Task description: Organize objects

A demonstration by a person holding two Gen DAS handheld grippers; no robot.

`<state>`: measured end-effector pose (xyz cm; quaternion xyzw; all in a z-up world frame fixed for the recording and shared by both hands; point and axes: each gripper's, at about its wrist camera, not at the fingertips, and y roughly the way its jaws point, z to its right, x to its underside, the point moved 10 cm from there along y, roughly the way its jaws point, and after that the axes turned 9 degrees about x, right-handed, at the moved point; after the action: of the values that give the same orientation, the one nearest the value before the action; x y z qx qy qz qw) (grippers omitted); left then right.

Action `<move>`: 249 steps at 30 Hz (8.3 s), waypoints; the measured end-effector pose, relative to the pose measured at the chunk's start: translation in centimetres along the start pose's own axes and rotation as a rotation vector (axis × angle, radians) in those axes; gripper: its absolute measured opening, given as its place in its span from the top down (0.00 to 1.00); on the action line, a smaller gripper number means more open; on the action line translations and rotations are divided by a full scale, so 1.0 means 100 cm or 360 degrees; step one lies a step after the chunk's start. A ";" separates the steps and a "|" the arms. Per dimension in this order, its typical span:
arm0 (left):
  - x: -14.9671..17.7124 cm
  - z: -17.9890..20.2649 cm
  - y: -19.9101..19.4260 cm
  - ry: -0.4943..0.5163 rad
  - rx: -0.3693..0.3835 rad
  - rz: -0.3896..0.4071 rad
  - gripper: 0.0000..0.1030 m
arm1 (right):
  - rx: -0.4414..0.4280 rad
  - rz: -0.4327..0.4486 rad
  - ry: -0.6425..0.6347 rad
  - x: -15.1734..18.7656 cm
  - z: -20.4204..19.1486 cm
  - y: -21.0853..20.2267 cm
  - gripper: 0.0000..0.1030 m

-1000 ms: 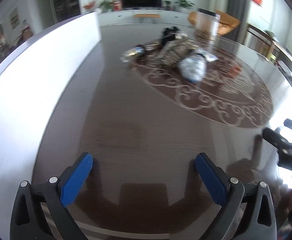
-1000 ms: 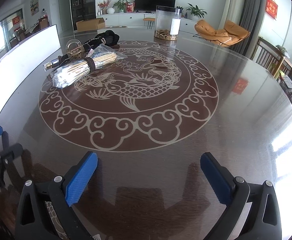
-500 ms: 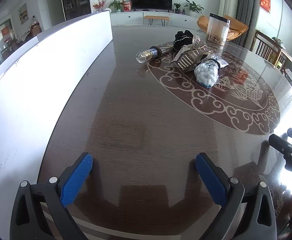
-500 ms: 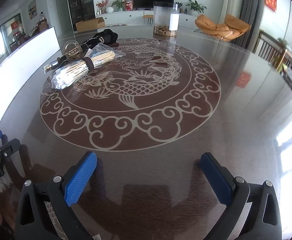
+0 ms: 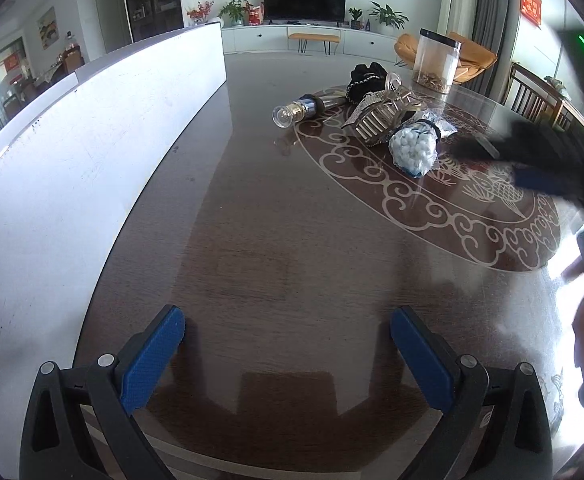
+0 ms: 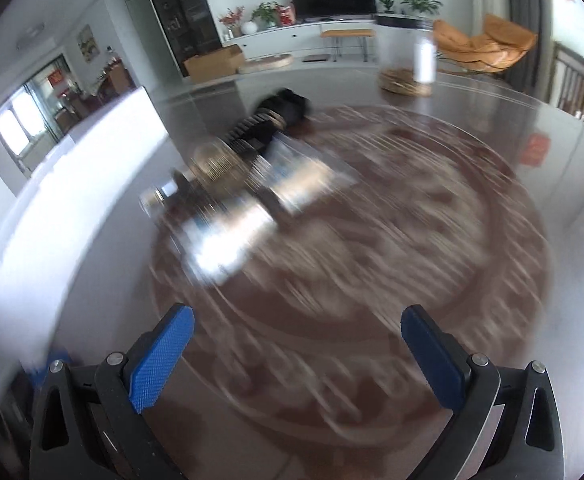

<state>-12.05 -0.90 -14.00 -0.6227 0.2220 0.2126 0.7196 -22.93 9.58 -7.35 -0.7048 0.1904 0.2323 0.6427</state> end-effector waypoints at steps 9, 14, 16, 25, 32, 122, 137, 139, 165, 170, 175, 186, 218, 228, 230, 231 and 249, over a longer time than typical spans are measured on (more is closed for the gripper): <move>0.000 0.000 0.000 0.0000 0.0000 0.0000 0.00 | 0.0099 -0.0115 -0.0219 -0.036 -0.061 0.039 0.24; 0.000 0.000 0.001 -0.0001 -0.0002 0.0000 0.00 | 0.0132 -0.0083 -0.0177 -0.027 -0.034 0.029 0.58; 0.000 0.000 0.001 -0.0001 -0.0002 0.0001 0.00 | 0.0147 -0.0078 -0.0147 -0.019 -0.017 0.023 0.59; 0.000 0.000 0.001 -0.0001 -0.0002 0.0001 0.00 | 0.0232 -0.0013 -0.0077 0.014 0.058 -0.003 0.58; 0.000 0.000 0.001 -0.0001 -0.0002 0.0001 0.00 | 0.0263 0.0001 -0.0134 0.023 0.066 -0.016 0.24; -0.076 0.056 0.045 0.0375 0.0325 -0.0078 0.50 | 0.0111 0.0058 -0.0207 0.052 0.098 -0.016 0.08; -0.101 -0.092 -0.112 0.0055 0.0212 0.0150 0.50 | -0.0268 -0.0187 -0.0058 -0.004 0.026 -0.050 0.72; -0.104 -0.137 -0.126 0.0005 0.0088 0.0162 0.50 | -0.0449 -0.0131 -0.0084 -0.023 -0.037 -0.072 0.72; -0.044 -0.298 -0.155 -0.0363 -0.0346 0.0062 0.19 | -0.0786 -0.0010 -0.0796 0.015 -0.352 -0.122 0.17; -0.056 -0.184 -0.165 -0.0171 -0.0050 0.0196 0.18 | -0.0429 0.0267 -0.0674 0.004 -0.227 -0.106 0.02; -0.053 -0.058 -0.138 0.0066 0.0267 0.0182 0.00 | 0.0044 0.0122 -0.0454 0.040 -0.062 -0.048 0.02; -0.016 0.002 0.015 0.0127 0.0121 -0.0176 0.00 | 0.0238 0.0095 -0.0074 0.059 0.076 -0.049 0.02; -0.024 -0.009 0.020 0.0113 0.0092 -0.0048 0.00 | 0.0021 -0.0280 -0.0119 -0.152 -0.039 0.119 0.63; -0.024 -0.008 0.021 0.0114 0.0092 -0.0048 0.00 | 0.0027 -0.0183 -0.0287 -0.071 0.025 0.060 0.63; -0.024 -0.008 0.021 0.0114 0.0092 -0.0048 0.00 | 0.0059 -0.0131 -0.0353 -0.038 0.042 0.033 0.63; -0.024 -0.008 0.021 0.0114 0.0092 -0.0049 0.00 | 0.0071 -0.0107 -0.0372 -0.020 0.050 0.019 0.63; -0.024 -0.008 0.021 0.0115 0.0094 -0.0049 0.00 | 0.0272 0.0070 -0.0227 0.067 0.103 -0.036 0.14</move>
<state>-15.27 -1.44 -14.43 -0.6119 0.2443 0.1722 0.7323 -16.27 20.36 -8.92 -0.6247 0.1787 0.2789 0.7071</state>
